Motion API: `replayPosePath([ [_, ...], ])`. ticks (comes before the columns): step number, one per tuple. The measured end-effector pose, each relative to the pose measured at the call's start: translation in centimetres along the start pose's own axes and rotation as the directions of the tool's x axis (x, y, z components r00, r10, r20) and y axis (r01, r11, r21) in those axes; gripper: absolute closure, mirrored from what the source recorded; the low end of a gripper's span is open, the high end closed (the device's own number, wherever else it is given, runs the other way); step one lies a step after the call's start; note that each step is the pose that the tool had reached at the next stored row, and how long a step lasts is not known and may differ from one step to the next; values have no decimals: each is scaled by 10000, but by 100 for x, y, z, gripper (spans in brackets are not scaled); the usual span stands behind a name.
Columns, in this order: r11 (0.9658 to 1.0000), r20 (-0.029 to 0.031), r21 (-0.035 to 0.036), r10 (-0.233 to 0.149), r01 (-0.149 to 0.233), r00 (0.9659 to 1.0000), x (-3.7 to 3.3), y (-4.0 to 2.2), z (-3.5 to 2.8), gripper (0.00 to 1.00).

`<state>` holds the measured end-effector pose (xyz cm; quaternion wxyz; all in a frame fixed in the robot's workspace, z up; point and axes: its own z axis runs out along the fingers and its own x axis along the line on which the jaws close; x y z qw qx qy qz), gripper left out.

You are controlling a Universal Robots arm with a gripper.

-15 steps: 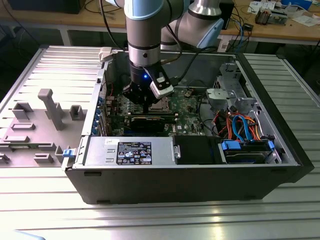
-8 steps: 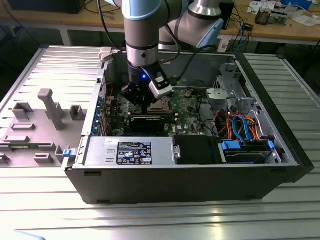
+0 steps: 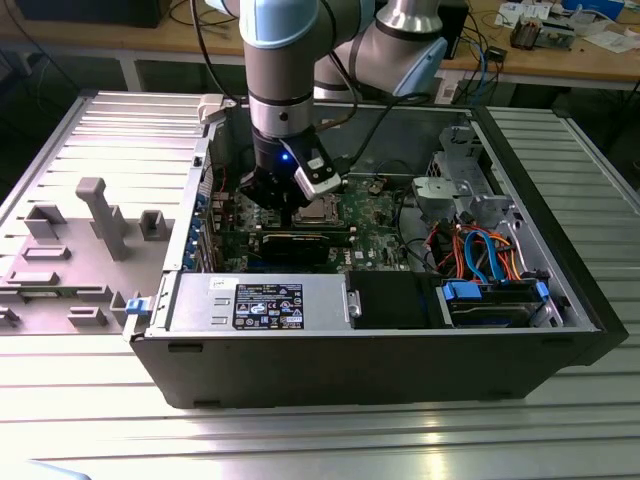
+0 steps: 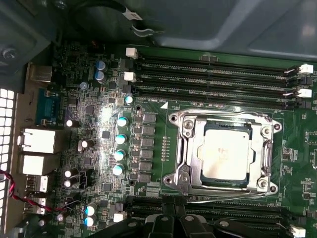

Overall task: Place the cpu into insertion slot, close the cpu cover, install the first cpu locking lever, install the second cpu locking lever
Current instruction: 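Install the second cpu locking lever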

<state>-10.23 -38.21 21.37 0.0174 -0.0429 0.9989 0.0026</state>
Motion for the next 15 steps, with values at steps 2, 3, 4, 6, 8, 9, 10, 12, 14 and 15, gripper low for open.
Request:
replayPosePath([
  [2,9999,10,-111,-5,6,10000,9,1,17,89],
  [3,9999,12,-134,-9,9,10000,11,1,25,89],
  [4,9999,15,-157,-11,11,10000,13,1,38,89],
  [6,9998,18,-212,-21,21,10000,14,0,55,89],
  [8,9996,25,-294,-28,29,10000,14,0,61,89],
  [9,9995,28,-313,-27,28,10000,14,1,61,89],
  [10,9995,29,-316,-27,27,10000,14,1,59,89],
  [12,9995,27,-313,-29,30,10000,13,0,19,89],
  [14,9996,25,-290,-31,31,10000,17,-68,-22,89],
  [15,9993,29,-379,-33,34,10000,22,-114,-8,89],
])
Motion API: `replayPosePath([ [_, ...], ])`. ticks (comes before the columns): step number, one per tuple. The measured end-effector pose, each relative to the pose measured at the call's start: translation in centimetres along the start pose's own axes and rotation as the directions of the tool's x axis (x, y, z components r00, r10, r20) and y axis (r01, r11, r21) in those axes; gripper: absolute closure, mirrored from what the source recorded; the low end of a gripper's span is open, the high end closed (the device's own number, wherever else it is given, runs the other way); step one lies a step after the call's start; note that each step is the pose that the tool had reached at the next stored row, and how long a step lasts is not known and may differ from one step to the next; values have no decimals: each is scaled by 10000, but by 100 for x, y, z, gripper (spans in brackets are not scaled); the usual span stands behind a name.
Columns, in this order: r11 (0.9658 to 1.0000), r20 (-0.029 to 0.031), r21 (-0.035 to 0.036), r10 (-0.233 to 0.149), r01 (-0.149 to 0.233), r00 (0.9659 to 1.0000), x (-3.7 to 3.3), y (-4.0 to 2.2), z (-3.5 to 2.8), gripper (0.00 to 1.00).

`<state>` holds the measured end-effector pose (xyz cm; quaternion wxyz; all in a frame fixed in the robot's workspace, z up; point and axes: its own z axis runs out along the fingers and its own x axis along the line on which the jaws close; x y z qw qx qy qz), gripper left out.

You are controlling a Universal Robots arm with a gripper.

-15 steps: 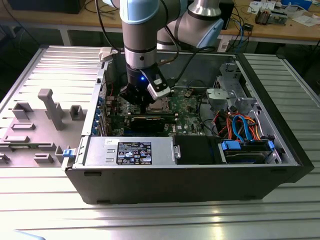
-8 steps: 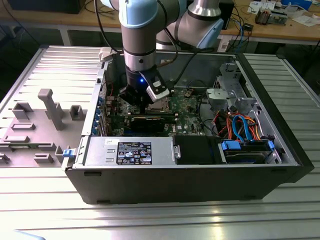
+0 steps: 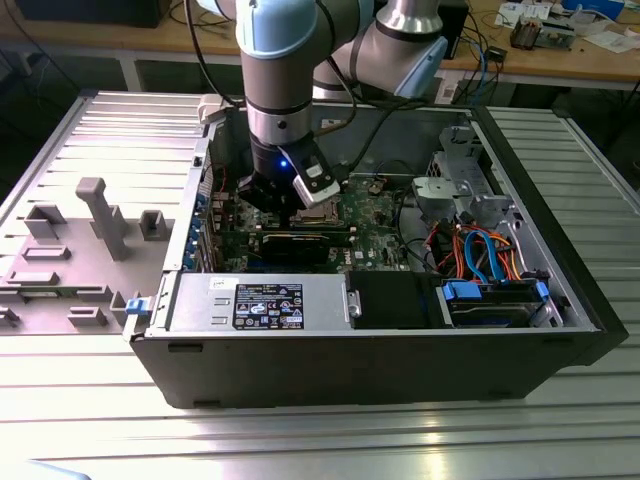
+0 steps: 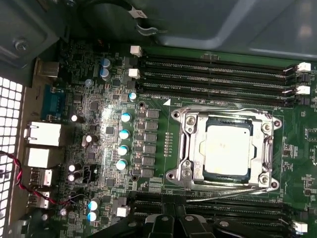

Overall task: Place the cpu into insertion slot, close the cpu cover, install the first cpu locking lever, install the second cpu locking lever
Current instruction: 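Install the second cpu locking lever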

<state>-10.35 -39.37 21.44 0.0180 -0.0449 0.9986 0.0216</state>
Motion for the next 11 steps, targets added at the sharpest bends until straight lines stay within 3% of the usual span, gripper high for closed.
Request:
replayPosePath([
  [2,9996,27,-291,-3,4,10000,1,-3,21,89],
  [3,9994,30,-343,-3,4,10000,2,-3,24,89],
  [8,9986,46,-520,-15,17,10000,7,-9,47,89],
  [11,9986,46,-523,-16,18,10000,6,-9,47,89],
])
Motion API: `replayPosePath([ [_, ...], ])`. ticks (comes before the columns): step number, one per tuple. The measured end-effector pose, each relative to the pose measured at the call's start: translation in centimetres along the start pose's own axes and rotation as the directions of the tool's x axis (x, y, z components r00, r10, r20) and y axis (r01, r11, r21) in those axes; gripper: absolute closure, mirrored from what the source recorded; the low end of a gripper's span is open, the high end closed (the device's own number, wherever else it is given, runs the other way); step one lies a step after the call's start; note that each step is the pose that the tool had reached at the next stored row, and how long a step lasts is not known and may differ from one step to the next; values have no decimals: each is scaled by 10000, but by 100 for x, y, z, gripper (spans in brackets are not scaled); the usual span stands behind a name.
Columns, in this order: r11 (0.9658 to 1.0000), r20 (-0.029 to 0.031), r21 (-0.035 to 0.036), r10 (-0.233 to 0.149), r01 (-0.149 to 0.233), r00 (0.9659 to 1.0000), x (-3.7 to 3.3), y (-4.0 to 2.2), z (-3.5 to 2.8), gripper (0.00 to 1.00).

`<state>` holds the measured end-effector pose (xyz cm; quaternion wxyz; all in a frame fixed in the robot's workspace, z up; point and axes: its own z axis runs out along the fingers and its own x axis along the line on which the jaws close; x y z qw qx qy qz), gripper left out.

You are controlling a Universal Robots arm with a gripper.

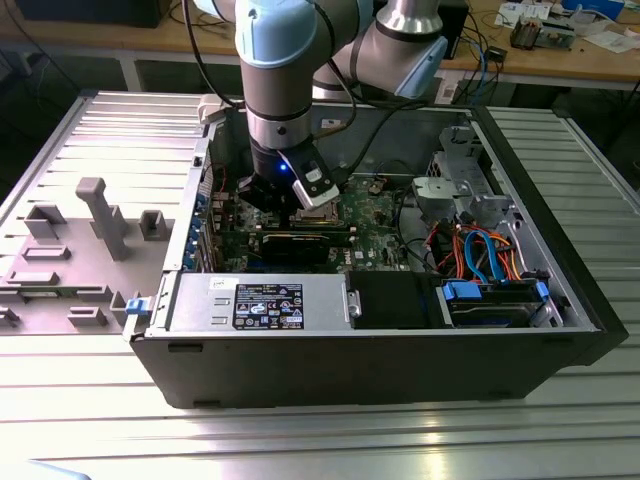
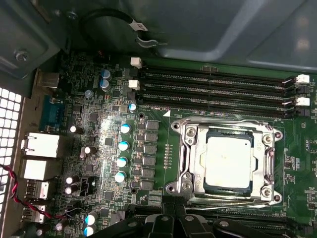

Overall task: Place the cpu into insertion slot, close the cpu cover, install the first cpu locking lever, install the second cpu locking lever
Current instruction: 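Install the second cpu locking lever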

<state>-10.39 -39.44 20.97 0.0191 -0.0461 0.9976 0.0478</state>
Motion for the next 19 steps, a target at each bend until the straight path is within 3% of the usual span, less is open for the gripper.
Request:
replayPosePath([
  [3,10000,0,-10,-2,2,10000,1,-8,-1,89],
  [4,10000,5,-58,1,-1,10000,1,-17,-2,89],
  [9,9993,36,-385,14,-12,10000,7,-76,-7,89],
  [13,9985,50,-546,20,-17,10000,13,-141,-14,89],
  [18,9957,87,-923,35,-27,10000,14,-153,-10,89],
  [19,9954,89,-959,37,-28,10000,15,-153,-3,89],
])
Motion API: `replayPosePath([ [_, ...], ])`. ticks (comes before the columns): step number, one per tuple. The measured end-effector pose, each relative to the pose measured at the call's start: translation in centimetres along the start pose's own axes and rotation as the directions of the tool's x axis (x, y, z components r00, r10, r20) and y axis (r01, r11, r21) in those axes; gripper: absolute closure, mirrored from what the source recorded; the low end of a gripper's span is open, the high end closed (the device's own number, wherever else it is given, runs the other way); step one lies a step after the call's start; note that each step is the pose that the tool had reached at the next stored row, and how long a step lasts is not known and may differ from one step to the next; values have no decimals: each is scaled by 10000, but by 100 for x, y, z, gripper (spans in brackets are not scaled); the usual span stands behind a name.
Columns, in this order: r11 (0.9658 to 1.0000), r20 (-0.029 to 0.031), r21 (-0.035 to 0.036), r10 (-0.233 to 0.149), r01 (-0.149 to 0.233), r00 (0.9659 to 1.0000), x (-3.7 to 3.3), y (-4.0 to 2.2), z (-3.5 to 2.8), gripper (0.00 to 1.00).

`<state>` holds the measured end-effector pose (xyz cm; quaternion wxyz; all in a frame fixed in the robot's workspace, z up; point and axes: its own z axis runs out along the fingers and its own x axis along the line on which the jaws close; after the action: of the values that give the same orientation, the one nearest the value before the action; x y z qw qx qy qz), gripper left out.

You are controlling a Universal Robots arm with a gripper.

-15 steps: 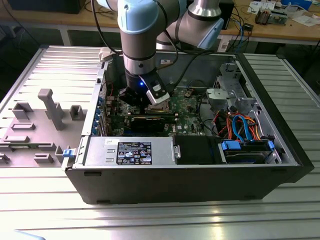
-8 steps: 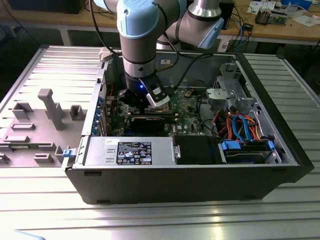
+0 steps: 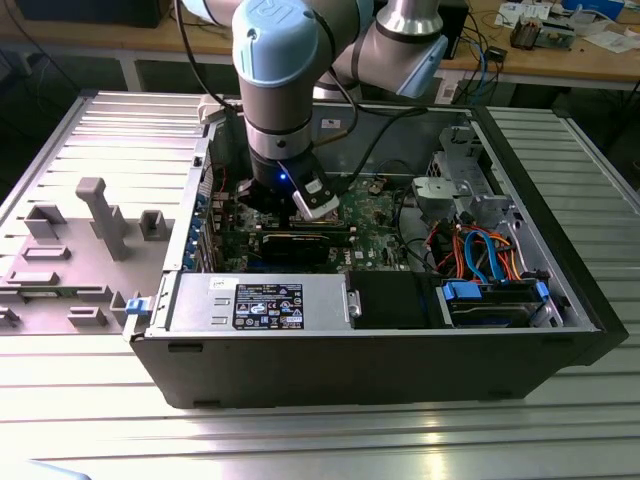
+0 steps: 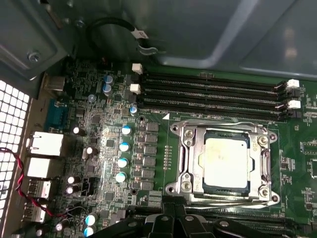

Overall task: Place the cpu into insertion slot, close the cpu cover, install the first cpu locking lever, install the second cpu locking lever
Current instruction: 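Install the second cpu locking lever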

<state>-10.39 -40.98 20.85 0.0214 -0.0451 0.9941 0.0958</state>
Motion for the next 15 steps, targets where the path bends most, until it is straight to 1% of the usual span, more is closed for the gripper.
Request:
replayPosePath([
  [2,10000,5,-61,3,-3,10000,2,-3,14,89],
  [4,9998,17,-194,7,-7,10000,6,-5,26,89],
  [6,9996,26,-291,10,-9,10000,12,-7,34,89],
  [7,9995,29,-329,12,-11,10000,14,-7,38,89],
  [9,9989,44,-478,17,-15,10000,19,-11,60,89],
  [10,9987,48,-518,18,-16,10000,21,-12,68,89],
  [12,9984,51,-561,19,-16,10000,29,-15,86,89],
  [15,9982,54,-607,22,-18,10000,43,-20,116,89],
])
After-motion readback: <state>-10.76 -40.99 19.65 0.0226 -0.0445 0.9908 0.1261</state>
